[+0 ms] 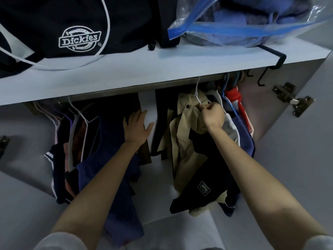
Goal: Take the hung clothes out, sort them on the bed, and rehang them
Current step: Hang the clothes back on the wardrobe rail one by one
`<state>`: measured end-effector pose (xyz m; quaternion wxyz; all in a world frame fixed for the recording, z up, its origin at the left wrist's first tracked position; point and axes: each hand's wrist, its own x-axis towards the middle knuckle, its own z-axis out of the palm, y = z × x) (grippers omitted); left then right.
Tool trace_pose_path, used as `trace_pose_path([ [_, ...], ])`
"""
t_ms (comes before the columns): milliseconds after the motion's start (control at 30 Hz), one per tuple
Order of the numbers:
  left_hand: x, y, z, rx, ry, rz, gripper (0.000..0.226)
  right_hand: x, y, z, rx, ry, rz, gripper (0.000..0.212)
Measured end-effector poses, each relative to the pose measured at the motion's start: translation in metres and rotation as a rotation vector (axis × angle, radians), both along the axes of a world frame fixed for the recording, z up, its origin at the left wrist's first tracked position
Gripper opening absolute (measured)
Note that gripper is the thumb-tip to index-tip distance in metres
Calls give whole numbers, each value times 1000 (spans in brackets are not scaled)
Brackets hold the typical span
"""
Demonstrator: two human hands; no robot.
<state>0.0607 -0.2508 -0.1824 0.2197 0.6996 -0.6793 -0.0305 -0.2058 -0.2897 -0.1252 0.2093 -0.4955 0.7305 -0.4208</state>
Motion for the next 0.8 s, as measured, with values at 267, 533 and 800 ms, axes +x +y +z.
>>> trace_pose_path([
  [267,-17,-28,-2,-29,66,-103,51,-31,-13,-11,8,99,-80,25],
  [533,-40,-41,-9,-32,69,-158,51,-65,-20,-26,60,164,-188,25],
  [800,-44,-43,-14,9,44,-176,54,-64,-25,-28,119,245,-205,25],
])
